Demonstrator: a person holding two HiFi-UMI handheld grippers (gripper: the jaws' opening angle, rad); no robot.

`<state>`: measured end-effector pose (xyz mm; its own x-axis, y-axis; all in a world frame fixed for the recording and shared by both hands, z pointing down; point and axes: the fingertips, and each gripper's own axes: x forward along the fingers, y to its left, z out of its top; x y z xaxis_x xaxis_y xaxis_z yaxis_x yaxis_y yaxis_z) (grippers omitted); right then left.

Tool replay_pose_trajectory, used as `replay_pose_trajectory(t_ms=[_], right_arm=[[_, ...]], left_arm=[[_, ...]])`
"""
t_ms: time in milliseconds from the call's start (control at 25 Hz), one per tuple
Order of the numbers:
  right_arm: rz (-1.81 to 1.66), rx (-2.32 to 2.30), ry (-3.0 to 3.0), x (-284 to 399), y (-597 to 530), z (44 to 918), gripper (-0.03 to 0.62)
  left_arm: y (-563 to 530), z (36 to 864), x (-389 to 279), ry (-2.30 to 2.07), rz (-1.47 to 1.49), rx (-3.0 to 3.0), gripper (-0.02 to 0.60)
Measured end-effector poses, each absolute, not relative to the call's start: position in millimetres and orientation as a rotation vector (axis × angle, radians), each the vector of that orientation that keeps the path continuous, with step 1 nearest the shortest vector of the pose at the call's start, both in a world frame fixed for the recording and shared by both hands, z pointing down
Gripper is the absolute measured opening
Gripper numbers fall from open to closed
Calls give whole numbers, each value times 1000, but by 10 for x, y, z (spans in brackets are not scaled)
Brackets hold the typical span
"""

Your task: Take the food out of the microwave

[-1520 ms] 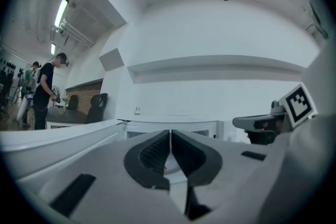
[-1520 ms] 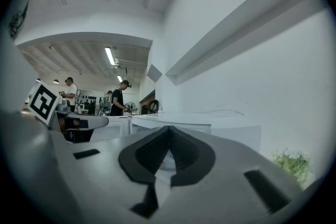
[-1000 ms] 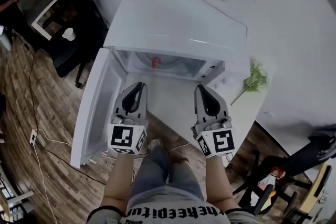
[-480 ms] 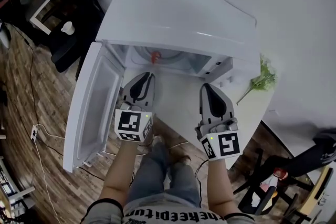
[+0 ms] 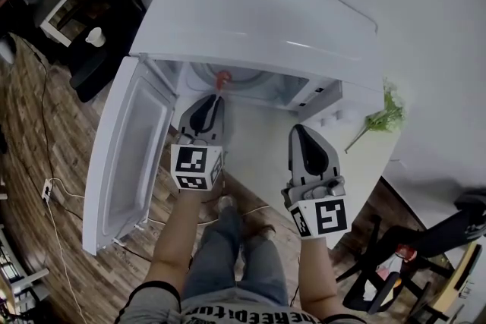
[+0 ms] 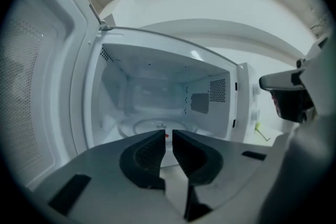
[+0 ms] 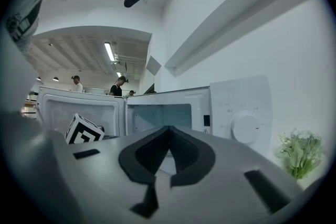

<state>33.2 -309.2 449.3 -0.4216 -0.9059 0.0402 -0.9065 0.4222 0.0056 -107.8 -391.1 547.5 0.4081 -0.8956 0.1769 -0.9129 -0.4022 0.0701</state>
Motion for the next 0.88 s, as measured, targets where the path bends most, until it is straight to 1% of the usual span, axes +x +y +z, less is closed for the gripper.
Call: replay_pose_trajectory(t_ms=[520,560,640,760,880], right_arm=[[56,1697,-2602,423,-3040,4592,3],[59,1697,-2601,427,-3036,4606,3],[65,1698,-2600,433,-3030,4628,3],[74,1702,-2598,447,-3023,4649,3],[83,1704,-2594,461,-3019,4669,3]], left_arm=[[-4138,5601,-1052,-1695,209,2495,17],[-4149,5600,-1055,-1699,201,2491,25],[-4171,5611,-1057,-1698,189,2482,93],[-4215,5666,-1051,-1700,205,2469,110],[-4261,5714,-1053,-1712,232,2449,112]])
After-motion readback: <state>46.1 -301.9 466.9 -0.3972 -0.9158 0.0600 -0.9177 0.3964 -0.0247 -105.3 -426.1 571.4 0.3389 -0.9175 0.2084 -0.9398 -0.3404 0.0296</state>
